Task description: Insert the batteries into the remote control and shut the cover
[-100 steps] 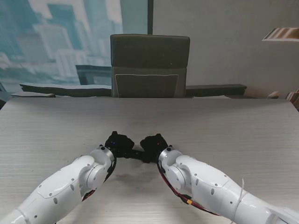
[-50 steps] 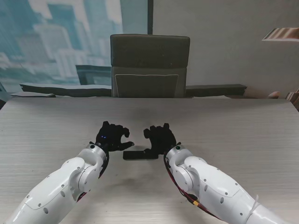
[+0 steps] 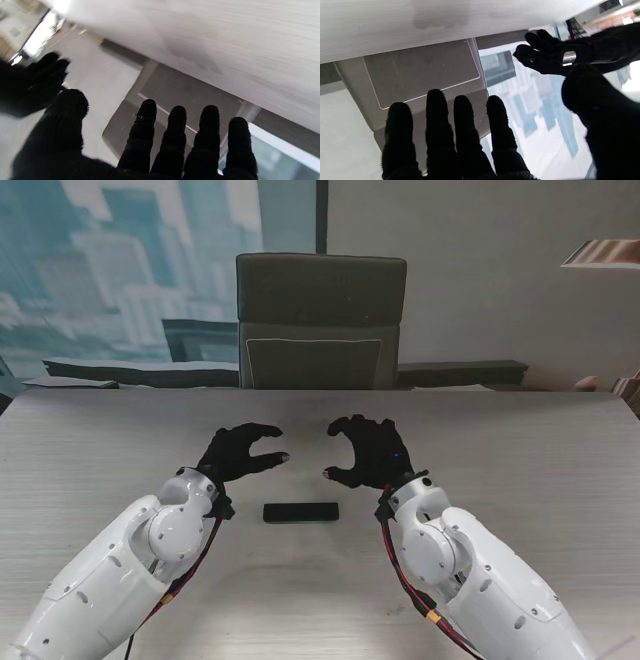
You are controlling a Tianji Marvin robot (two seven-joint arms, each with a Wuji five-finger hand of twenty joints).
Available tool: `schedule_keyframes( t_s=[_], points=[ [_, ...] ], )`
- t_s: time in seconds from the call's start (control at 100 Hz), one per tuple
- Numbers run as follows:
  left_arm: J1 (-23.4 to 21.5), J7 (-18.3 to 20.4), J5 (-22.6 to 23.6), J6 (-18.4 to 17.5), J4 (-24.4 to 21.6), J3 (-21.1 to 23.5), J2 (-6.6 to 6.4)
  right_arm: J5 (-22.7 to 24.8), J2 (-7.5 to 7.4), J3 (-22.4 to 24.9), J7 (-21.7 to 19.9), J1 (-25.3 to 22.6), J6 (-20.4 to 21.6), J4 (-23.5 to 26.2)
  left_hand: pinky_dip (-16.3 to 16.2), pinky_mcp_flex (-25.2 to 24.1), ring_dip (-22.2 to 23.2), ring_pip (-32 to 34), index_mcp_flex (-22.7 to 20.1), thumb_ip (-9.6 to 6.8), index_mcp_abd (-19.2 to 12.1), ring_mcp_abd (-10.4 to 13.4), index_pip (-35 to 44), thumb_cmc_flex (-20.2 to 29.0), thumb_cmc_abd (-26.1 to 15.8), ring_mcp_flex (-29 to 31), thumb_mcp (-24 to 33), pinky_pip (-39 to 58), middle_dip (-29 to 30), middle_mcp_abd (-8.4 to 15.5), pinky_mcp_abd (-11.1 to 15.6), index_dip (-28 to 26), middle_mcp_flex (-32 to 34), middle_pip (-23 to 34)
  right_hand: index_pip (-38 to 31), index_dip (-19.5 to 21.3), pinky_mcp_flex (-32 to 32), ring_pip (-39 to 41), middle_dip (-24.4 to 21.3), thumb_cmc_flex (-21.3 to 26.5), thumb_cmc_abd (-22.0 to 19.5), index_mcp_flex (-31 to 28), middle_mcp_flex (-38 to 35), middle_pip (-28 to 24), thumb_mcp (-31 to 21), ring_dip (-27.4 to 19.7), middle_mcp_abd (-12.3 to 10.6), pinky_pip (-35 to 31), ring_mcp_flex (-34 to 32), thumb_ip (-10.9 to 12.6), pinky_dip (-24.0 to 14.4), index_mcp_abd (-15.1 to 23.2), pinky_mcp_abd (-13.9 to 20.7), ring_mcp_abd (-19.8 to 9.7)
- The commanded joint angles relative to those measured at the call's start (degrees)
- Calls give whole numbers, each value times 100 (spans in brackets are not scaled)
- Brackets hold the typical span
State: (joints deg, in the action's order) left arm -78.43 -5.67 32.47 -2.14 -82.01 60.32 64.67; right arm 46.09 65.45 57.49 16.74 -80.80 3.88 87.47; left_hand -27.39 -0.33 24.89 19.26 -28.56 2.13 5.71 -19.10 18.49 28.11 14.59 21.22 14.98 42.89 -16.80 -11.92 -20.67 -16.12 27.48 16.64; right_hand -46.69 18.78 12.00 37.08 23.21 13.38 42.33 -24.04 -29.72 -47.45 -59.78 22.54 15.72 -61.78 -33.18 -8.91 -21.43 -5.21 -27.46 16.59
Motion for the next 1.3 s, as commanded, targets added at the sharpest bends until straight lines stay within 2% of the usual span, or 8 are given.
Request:
schedule_keyframes(
  t_s=[0.0,0.15,0.29,0.39,0.47,0.59,0.73,1.29],
  points=[
    [126,-183,-5,-18,91,-42,107,118,-58,136,8,-78,106,23,61,-154,-69,-136,-32,-208,-15,62,-70,65,-88,-159,-196,-199,98,-69,66,-36,-177,-111,58,-68,-77,-349,-118,-239,18,332,209,223,40,-166,24,248,176,29,39,346,14,60],
    [189,-360,-364,-289,293,18,189,-492,-20,703,-91,-407,645,136,93,-228,-154,-328,-5,-196,-27,85,-129,64,-25,-298,-281,-420,136,-59,24,-59,-284,-243,39,-143,-161,-816,-222,-282,228,686,457,506,-34,-376,-55,969,354,-39,37,663,-28,8],
    [115,-158,-1063,-866,415,240,217,-1236,29,1090,-314,-805,1001,334,164,-278,-311,-620,168,-218,-36,130,-412,199,75,-481,-333,-865,238,-69,-2,-1,-526,-510,66,-234,-130,-1131,-251,-422,429,869,522,576,-191,-526,-91,1657,409,-123,-35,211,-49,-5],
    [75,3,-1512,-1368,536,348,229,-1395,90,1155,-119,-927,1220,301,163,-276,-382,-740,238,-232,-37,149,-537,266,122,-550,-337,-1073,278,-97,6,20,-633,-609,29,-268,80,-1022,-212,-578,448,768,255,481,-306,-479,-89,1929,175,-161,-205,-91,-101,-26],
    [0,253,-1738,-1535,488,453,193,-1554,113,1202,-79,-1042,1345,328,149,-255,-438,-833,313,-226,-7,145,-673,280,99,-586,-339,-1180,320,-101,18,53,-702,-707,43,-284,116,-991,-197,-683,330,768,242,460,-283,-463,-61,2002,149,-181,-250,-284,-71,-72],
    [-136,553,-2023,-1834,398,613,128,-1777,169,1232,57,-1201,1494,377,130,-231,-461,-868,371,-230,18,124,-764,330,109,-591,-376,-1277,330,-126,46,64,-738,-749,111,-328,222,-961,-227,-778,316,522,63,533,-316,-453,35,2182,36,-198,-384,-343,-157,-40],
    [-269,534,-2155,-2231,358,735,125,-1983,158,1360,-85,-1385,1654,574,135,-155,-453,-854,319,-233,31,93,-850,395,140,-514,-390,-1499,331,-164,200,58,-665,-791,105,-323,283,-948,-228,-803,164,472,39,548,-206,-447,49,2248,0,-199,-451,-278,-187,-48],
    [-712,369,-1966,-2180,-42,995,109,-1960,179,1398,24,-1443,1719,580,51,-38,-407,-773,199,-215,-44,55,-834,382,141,-350,-314,-1636,297,-190,88,28,-450,-766,-65,-225,402,-715,-171,-775,204,234,-67,439,-237,-335,47,2395,-101,-180,-708,-225,-237,-62]
  ],
)
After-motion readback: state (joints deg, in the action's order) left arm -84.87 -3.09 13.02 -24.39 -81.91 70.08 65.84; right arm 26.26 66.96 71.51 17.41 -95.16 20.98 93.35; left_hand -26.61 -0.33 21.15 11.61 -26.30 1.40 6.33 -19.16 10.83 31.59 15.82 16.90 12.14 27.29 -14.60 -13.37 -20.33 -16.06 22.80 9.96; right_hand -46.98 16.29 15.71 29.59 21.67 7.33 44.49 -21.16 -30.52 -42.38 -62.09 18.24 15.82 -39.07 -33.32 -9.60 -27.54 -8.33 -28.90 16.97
